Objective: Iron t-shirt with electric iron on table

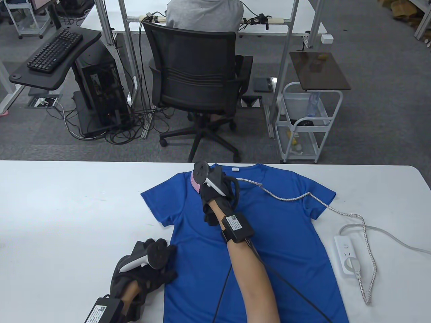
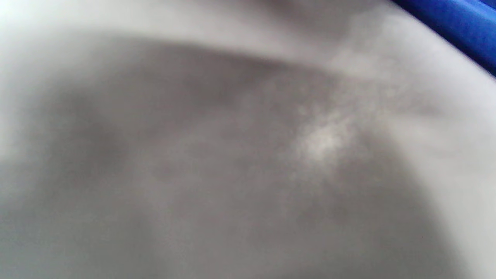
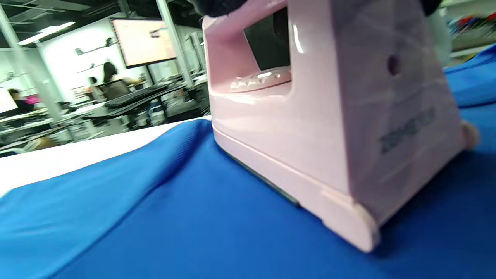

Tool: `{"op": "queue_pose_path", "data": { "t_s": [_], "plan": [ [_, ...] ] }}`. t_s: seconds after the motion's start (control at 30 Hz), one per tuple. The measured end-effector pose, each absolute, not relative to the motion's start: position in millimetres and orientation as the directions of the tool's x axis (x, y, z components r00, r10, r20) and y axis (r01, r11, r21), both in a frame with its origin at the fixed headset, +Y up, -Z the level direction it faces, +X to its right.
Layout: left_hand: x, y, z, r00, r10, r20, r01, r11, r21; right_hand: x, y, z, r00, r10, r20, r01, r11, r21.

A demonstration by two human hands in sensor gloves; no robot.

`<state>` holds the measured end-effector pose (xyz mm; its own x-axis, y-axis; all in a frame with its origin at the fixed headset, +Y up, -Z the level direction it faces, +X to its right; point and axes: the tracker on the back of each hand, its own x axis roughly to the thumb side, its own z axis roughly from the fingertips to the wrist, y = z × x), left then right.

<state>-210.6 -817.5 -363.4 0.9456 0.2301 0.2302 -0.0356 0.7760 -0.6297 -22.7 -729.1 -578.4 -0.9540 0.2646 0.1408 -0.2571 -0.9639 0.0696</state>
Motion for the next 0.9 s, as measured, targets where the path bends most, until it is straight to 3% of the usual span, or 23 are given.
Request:
{"op": "queue_pose_path", "data": {
  "t_s": [0.23,0.43,0.6,0.83,0.9],
  "plan": [
    [-210.6,-817.5,-363.4,0.946,0.230,0.230,-0.036,0.776,-0.630,-17.9,-726.2,-581.1,-0.940,0.301,0.161,-0.282,-0.950,0.133],
    [-210.6,-817.5,-363.1,0.946,0.232,0.228,-0.037,0.774,-0.632,-4.8,-725.1,-587.6,-0.980,0.198,-0.014,-0.198,-0.980,-0.002],
    [-210.6,-817.5,-363.1,0.946,0.232,0.228,-0.037,0.774,-0.632,6.0,-725.9,-578.8,-0.982,0.189,-0.006,-0.188,-0.981,-0.038],
    [-210.7,-817.6,-363.1,0.945,0.233,0.228,-0.038,0.772,-0.634,34.2,-731.4,-549.1,-0.998,0.053,-0.043,-0.044,-0.983,-0.180],
    [-210.7,-817.6,-363.1,0.945,0.234,0.228,-0.038,0.772,-0.634,44.4,-732.1,-546.2,-0.996,0.076,-0.055,-0.065,-0.980,-0.187]
  ]
}}
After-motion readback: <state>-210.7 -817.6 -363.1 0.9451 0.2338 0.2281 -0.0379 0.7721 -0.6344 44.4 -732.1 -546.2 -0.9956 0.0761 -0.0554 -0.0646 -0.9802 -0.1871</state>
